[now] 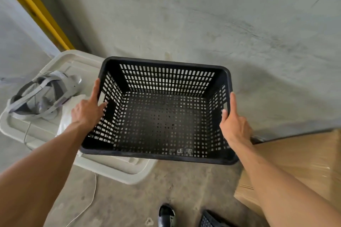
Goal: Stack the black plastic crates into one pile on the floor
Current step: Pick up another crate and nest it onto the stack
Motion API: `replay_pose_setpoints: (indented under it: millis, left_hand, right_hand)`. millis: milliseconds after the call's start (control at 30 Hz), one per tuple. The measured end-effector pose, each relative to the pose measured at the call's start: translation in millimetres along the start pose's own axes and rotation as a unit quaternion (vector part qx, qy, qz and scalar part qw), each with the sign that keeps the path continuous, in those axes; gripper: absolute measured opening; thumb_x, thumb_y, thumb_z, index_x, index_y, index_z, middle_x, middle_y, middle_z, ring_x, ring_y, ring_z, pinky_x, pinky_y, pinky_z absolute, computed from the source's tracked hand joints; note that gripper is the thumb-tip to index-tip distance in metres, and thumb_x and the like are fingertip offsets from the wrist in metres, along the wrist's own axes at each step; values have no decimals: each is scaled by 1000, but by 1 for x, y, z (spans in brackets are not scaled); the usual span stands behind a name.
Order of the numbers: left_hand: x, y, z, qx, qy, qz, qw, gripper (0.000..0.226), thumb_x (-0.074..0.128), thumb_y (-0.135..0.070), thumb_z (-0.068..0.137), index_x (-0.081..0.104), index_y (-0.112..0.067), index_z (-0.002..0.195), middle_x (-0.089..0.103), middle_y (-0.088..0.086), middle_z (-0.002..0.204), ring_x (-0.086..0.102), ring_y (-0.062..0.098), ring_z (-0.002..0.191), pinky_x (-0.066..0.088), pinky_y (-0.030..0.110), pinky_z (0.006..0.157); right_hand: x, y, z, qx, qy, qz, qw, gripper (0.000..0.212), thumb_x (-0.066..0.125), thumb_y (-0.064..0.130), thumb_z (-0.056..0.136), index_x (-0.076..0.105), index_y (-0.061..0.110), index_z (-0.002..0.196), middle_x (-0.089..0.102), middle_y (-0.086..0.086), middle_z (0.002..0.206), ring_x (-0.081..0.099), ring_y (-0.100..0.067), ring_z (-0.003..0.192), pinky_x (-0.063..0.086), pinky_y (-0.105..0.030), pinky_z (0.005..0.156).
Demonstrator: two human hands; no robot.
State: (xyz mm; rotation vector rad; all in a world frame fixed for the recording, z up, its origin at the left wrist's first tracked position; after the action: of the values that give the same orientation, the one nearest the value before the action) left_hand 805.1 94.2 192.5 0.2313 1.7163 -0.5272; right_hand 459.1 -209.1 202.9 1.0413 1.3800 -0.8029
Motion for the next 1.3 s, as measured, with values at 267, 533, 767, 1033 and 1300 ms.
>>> replay_pose_setpoints:
  millis: [267, 533, 767, 1033, 1300]
  left_hand:
    - [-10, 2, -41, -24, 11, -29, 999, 88, 55, -31, 100, -14, -53, 151, 53, 4, 62, 55, 21, 52, 35, 29, 44]
    - [-24, 2, -117, -6, 17, -22, 1000, 92, 54, -25, 101, -19, -49, 150, 55, 7, 63, 56, 20, 53, 37, 29, 44]
    - [-52, 7, -212, 46, -15, 12, 999, 94, 61, -26, 98, -11, -44, 155, 48, 5, 53, 42, 14, 42, 24, 25, 39]
    - [-38, 1, -325, 98, 37, 20, 994, 98, 62, -20, 97, -15, -44, 153, 60, 20, 83, 48, 14, 45, 39, 27, 39]
    - [43, -41, -436, 150, 77, 41, 985, 99, 60, -25, 98, -22, -51, 148, 53, 5, 54, 51, 18, 43, 38, 30, 42]
  right_hand:
    - [6, -18, -9, -42, -8, -3, 999, 73, 39, 39, 105, -13, 39, 157, 52, -5, 52, 49, -20, 42, 31, -24, 41]
    - [-23, -69, -84, -38, -10, 18, 999, 78, 41, 34, 104, -19, 41, 154, 56, -8, 53, 56, -25, 42, 49, -33, 40]
    - [-49, -127, -197, 23, -9, 21, 999, 83, 51, 33, 102, -11, 42, 157, 54, -5, 59, 51, -20, 46, 35, -27, 42]
    - [-37, -217, -333, 82, -4, 47, 996, 75, 43, 42, 104, -10, 42, 156, 52, -5, 59, 52, -22, 50, 45, -34, 47]
    - [2, -350, -455, 168, 35, 27, 985, 83, 47, 37, 102, -16, 45, 155, 47, -1, 61, 42, -18, 48, 34, -30, 49]
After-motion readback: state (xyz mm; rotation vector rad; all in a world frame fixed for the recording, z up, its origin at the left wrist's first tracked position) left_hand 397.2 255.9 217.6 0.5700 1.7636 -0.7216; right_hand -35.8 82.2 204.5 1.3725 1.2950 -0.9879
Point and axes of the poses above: each hand's wrist, its own z-axis towards the middle knuckle, its own x-axis out of the palm, y = z × x, the point moved 2 cm from there along z, towards the middle knuckle
